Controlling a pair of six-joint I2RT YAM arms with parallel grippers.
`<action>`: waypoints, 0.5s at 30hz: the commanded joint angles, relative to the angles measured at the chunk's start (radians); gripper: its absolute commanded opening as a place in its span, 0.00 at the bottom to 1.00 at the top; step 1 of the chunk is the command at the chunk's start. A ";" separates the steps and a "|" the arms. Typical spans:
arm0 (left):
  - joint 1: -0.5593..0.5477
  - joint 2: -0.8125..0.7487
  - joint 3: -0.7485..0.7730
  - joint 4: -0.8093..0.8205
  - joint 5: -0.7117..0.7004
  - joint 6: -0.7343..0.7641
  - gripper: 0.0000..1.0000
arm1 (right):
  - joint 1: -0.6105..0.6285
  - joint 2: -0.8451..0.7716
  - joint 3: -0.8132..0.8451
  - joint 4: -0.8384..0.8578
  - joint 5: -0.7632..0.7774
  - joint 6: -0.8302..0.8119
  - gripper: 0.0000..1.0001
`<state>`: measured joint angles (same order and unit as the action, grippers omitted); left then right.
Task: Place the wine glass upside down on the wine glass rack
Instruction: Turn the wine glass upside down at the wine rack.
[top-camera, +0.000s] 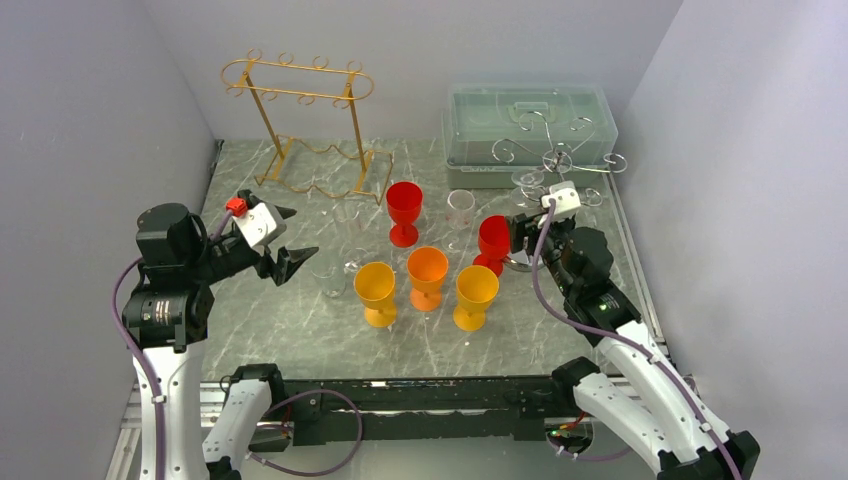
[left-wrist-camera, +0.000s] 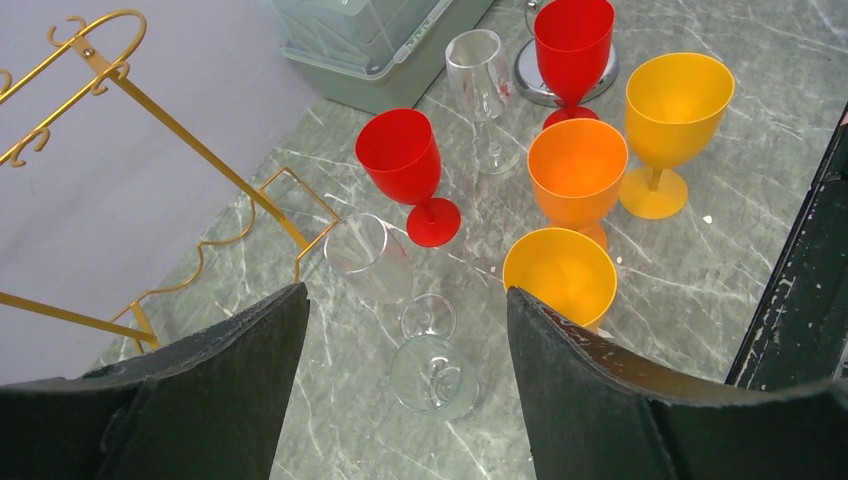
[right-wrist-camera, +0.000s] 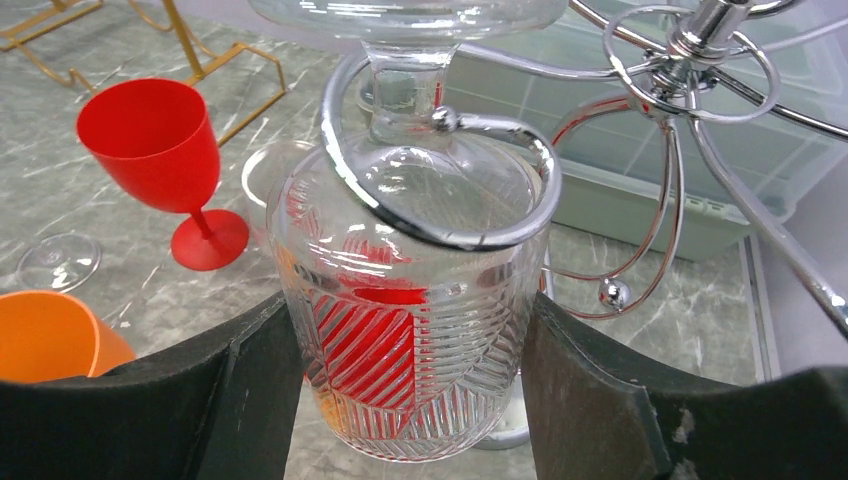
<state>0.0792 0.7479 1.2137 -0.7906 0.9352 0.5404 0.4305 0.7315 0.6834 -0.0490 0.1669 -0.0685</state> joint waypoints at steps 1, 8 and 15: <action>0.002 -0.007 0.011 0.002 0.002 0.027 0.78 | -0.001 -0.053 -0.016 0.120 -0.067 -0.053 0.00; 0.002 -0.006 0.008 0.008 0.001 0.027 0.78 | -0.001 -0.078 -0.032 0.093 -0.106 -0.080 0.00; 0.002 -0.014 -0.002 0.011 -0.002 0.033 0.78 | -0.001 -0.118 -0.064 0.085 -0.117 -0.119 0.00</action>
<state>0.0788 0.7475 1.2137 -0.7906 0.9333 0.5495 0.4286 0.6456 0.6209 -0.0296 0.0868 -0.1379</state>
